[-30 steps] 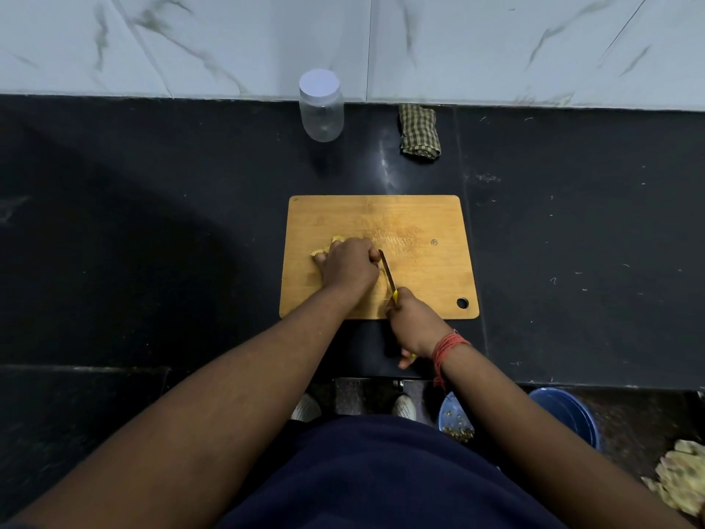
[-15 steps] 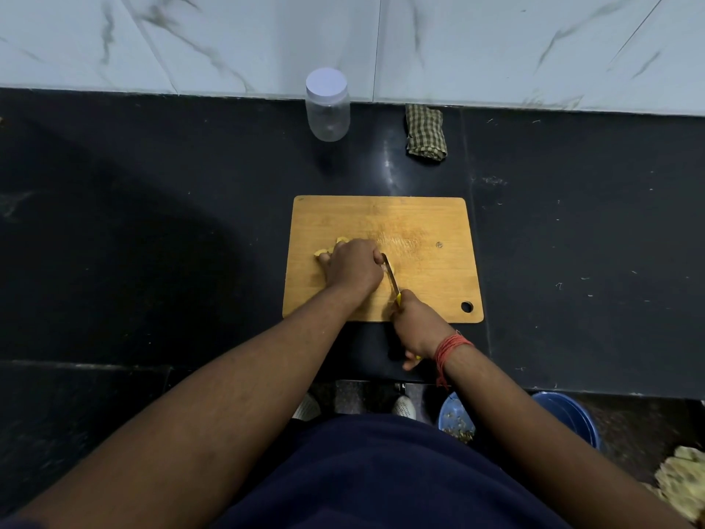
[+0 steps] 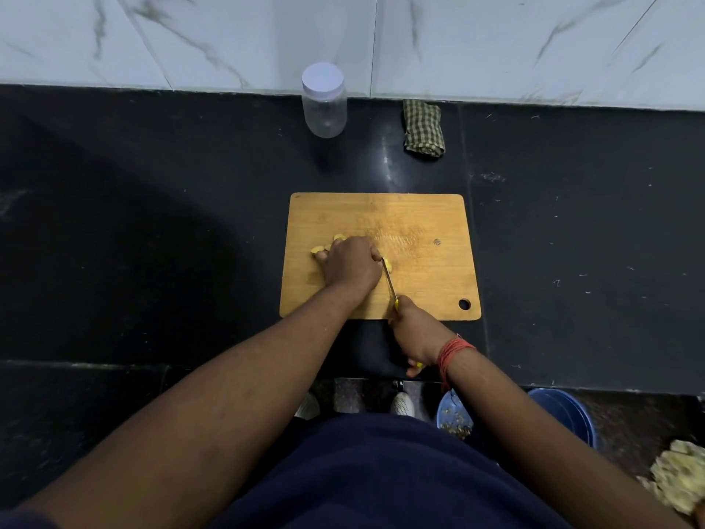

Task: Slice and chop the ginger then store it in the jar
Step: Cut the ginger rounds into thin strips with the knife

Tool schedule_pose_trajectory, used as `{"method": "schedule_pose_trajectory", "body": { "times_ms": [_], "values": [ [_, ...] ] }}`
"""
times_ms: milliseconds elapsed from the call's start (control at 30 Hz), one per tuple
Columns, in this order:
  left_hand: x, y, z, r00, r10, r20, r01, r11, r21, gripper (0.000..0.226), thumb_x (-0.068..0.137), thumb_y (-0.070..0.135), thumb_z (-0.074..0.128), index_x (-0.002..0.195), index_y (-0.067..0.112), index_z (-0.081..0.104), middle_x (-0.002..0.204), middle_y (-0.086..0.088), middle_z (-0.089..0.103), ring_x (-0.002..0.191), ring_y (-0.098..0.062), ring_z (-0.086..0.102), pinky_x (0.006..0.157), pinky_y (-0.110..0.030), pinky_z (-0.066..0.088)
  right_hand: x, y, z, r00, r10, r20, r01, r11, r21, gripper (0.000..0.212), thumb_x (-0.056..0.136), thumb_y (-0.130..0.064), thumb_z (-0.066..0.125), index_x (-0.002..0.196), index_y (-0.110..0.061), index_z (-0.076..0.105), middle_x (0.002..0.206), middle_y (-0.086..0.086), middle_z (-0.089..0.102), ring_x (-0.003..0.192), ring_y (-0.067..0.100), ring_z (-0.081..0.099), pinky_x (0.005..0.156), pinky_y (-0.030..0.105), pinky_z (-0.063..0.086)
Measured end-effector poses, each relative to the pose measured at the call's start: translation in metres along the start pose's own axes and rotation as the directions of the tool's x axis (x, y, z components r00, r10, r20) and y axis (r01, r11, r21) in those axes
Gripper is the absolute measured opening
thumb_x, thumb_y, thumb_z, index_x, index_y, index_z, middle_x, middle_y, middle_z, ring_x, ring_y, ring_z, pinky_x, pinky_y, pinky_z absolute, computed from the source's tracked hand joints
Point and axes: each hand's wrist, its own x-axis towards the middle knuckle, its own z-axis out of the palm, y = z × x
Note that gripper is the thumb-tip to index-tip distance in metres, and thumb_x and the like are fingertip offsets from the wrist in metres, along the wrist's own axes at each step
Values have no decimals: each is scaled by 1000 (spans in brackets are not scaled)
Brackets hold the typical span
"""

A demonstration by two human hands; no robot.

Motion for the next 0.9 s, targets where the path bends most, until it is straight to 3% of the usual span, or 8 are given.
{"method": "schedule_pose_trajectory", "body": {
  "times_ms": [67, 167, 233, 400, 500, 633, 733, 900],
  "values": [
    [-1, 1, 1, 1000, 4, -12, -4, 1000, 3, 20, 86, 25, 72, 72, 32, 60, 91, 14, 68, 104, -15, 56, 94, -44, 30, -4, 6, 3, 1000, -11, 7, 11, 1000, -7, 16, 99, -4, 30, 109, -13, 39, 76, 14, 52, 46, 19, 48, 45, 41, 53],
    [-2, 2, 1, 1000, 5, -14, -5, 1000, 8, 13, 87, 25, 72, 78, 32, 64, 95, 12, 68, 106, -16, 54, 91, -42, 29, -7, 18, 9, 999, -38, -33, 36, 998, -54, 24, 103, -12, 32, 125, -11, 41, 95, 5, 48, 69, 14, 49, 77, 33, 49],
    [-3, 2, 1, 1000, 8, -12, -7, 1000, 7, 13, 87, 25, 72, 79, 32, 65, 96, 12, 68, 107, -17, 53, 90, -42, 29, -9, 25, 11, 999, -29, -37, 27, 998, -65, 34, 102, -12, 33, 135, -4, 39, 102, 6, 48, 85, 19, 49, 86, 34, 47],
    [-5, 1, 2, 999, 35, -10, -35, 999, 11, 9, 89, 22, 67, 85, 30, 67, 100, 11, 67, 108, -18, 52, 90, -42, 30, -26, 34, 7, 998, -24, -58, 24, 1000, 10, 28, 102, -11, 33, 128, -17, 38, 84, 12, 58, 59, 25, 58, 45, 30, 47],
    [-9, -3, 3, 997, 83, -11, -82, 996, 28, 12, 89, 19, 63, 87, 31, 65, 103, 10, 64, 108, -19, 52, 91, -42, 31, -30, 26, 2, 996, -13, -87, 16, 999, 36, 21, 103, -15, 32, 123, -18, 39, 95, 18, 58, 69, 40, 66, 52, 43, 56],
    [-18, -16, 3, 972, 213, -101, -205, 975, 88, 11, 92, 25, 58, 98, 28, 66, 110, 7, 62, 109, -20, 50, 90, -41, 33, -22, 13, -2, 998, -9, -66, 11, 1000, 24, 15, 102, -14, 31, 115, -14, 39, 87, 20, 56, 46, 32, 57, 42, 41, 55],
    [-24, -26, 3, 935, 294, -196, -274, 954, 126, 14, 92, 25, 57, 102, 24, 67, 110, 4, 63, 107, -21, 53, 90, -42, 36, -15, 6, 1, 1000, -1, -31, 2, 1000, 20, 14, 101, -14, 31, 114, -14, 38, 89, 21, 54, 44, 31, 55, 44, 49, 57],
    [-28, -46, 0, 875, 388, -291, -332, 916, 224, 16, 88, 20, 63, 104, 22, 66, 106, 2, 60, 100, -21, 52, 84, -40, 37, -12, 9, 1, 997, 30, -74, -28, 999, 29, 18, 101, -11, 29, 117, -15, 36, 87, 17, 53, 47, 30, 57, 39, 43, 55]
  ]
}}
